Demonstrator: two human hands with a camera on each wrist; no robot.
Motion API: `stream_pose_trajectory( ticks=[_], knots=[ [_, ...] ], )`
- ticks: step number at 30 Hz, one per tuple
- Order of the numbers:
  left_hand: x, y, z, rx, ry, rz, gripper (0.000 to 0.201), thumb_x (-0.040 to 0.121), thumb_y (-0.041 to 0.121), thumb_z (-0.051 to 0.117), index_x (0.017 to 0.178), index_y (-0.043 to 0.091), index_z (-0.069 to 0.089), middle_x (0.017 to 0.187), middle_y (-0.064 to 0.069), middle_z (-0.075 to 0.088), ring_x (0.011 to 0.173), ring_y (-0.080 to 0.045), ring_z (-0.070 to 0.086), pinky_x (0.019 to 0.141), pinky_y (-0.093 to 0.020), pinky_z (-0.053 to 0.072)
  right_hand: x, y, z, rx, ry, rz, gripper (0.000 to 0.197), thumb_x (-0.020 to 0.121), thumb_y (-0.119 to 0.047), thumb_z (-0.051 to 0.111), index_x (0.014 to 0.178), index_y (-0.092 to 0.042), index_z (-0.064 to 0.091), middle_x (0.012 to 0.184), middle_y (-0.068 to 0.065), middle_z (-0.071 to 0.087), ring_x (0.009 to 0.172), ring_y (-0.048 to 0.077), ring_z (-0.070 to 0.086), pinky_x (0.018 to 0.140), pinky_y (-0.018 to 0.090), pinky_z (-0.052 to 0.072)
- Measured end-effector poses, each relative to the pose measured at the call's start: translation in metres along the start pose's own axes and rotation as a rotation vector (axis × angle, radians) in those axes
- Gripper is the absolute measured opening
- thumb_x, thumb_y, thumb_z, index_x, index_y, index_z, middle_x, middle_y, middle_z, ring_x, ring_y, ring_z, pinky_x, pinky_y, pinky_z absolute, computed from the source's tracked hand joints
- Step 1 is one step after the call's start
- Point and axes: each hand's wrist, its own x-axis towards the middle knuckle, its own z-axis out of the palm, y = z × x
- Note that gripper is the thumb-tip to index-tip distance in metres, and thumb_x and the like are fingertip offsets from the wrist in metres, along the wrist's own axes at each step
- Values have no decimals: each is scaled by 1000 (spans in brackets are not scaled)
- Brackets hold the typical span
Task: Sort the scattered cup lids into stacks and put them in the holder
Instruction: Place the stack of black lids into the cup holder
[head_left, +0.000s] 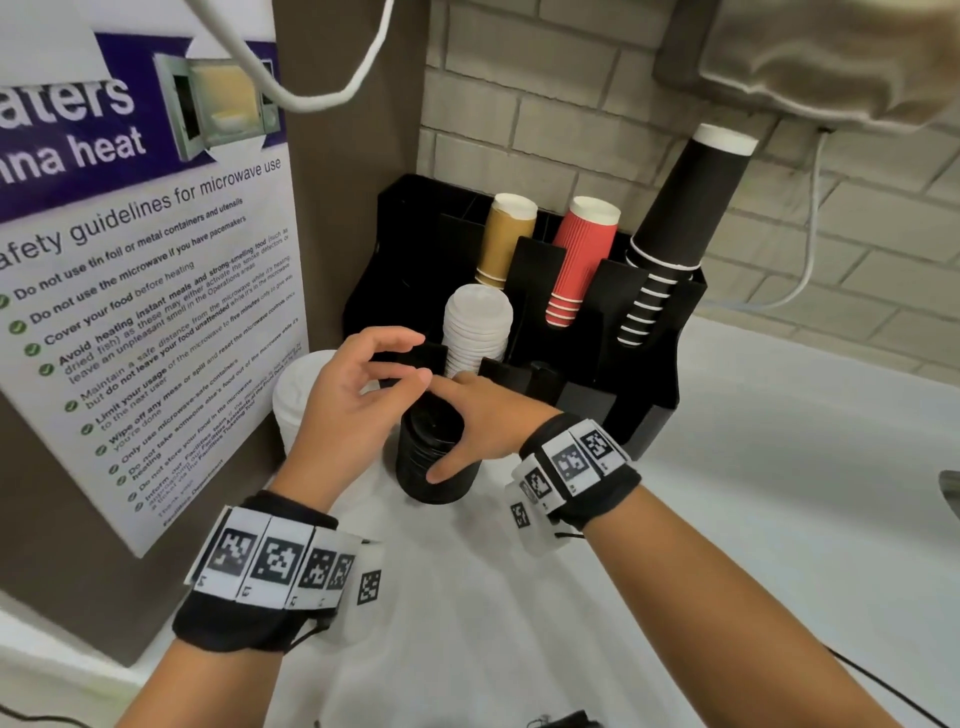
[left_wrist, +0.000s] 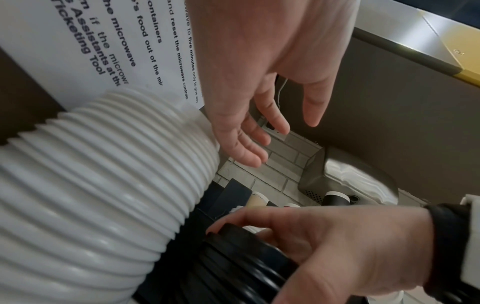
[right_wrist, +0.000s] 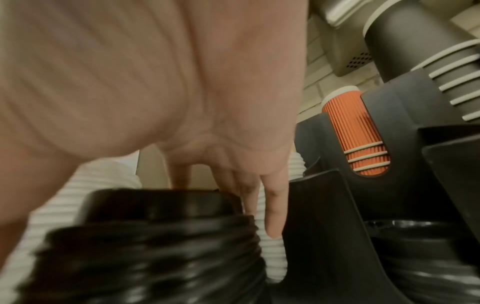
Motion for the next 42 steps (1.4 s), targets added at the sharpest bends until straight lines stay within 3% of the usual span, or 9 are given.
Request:
stream_pose_trajectory(
  ticks=[6, 10, 14, 18, 22, 26, 30, 34, 42],
  knots=[
    [-2, 0, -4, 14, 16, -4, 29, 87, 8, 67, 104, 31, 61, 116, 6, 61, 88, 5, 61, 75, -3, 43, 4, 3, 1, 47, 30, 0, 88, 67, -36, 83, 140, -31, 33, 115, -1, 42, 108, 18, 42, 82, 28, 44],
    [-3, 1, -1, -11, 18, -11, 32, 85, 12, 70, 110, 28, 60, 120, 3, 59, 96, 1, 61, 79, -11, 47, -13, 2, -16, 225, 214, -61, 81, 68, -30, 84, 137, -28, 41, 122, 1, 53, 110, 17, 53, 90, 28, 50],
    [-6, -2, 7, -27, -83, -73, 81, 64, 36, 85, 131, 48, 41, 143, 12, 43, 127, -4, 47, 99, -25, 45, -44, -5, -28, 691, 360, -132, 70, 72, -22, 80, 132, -34, 45, 114, 1, 62, 104, 14, 62, 87, 33, 54],
    [-8, -3, 23, -120, -206, -86, 94, 64, 24, 85, 140, 46, 35, 148, 15, 39, 134, -12, 44, 105, -43, 45, -63, -15, -23, 923, 324, -232, 67, 77, -11, 73, 133, -32, 42, 114, 20, 62, 103, 26, 62, 94, 45, 51],
    [-7, -8, 30, -156, -228, -67, 92, 62, 23, 85, 141, 36, 39, 142, 7, 46, 123, -17, 56, 87, -30, 55, -72, -11, -24, 915, 320, -188, 62, 79, -11, 70, 134, -24, 45, 121, 20, 59, 110, 29, 60, 98, 45, 50],
    [-7, -8, 32, -165, -258, -47, 90, 64, 20, 87, 140, 36, 40, 141, 7, 47, 121, -14, 57, 86, -23, 53, -83, -5, -28, 935, 300, -163, 56, 86, -4, 66, 135, -24, 48, 119, 10, 61, 112, 28, 61, 99, 47, 50],
    [-6, -7, 36, -137, -296, -40, 91, 66, 21, 83, 145, 32, 37, 145, 7, 46, 124, -13, 54, 100, -30, 48, -87, -3, -30, 943, 310, -162, 58, 84, -2, 67, 136, -18, 48, 122, 17, 59, 114, 32, 60, 96, 49, 51],
    [-7, -8, 35, -138, -310, -69, 96, 64, 25, 84, 145, 37, 35, 147, 9, 43, 128, -12, 51, 106, -38, 44, -90, -2, -31, 942, 325, -154, 59, 81, -4, 71, 134, -22, 52, 117, 7, 63, 112, 25, 62, 95, 42, 53],
    [-8, -7, 37, -113, -289, -74, 97, 65, 23, 84, 147, 35, 33, 146, 6, 43, 131, -15, 48, 106, -48, 44, -87, -6, -28, 919, 385, -163, 56, 76, -3, 76, 125, -17, 54, 113, 12, 65, 105, 24, 65, 89, 39, 56]
  ],
)
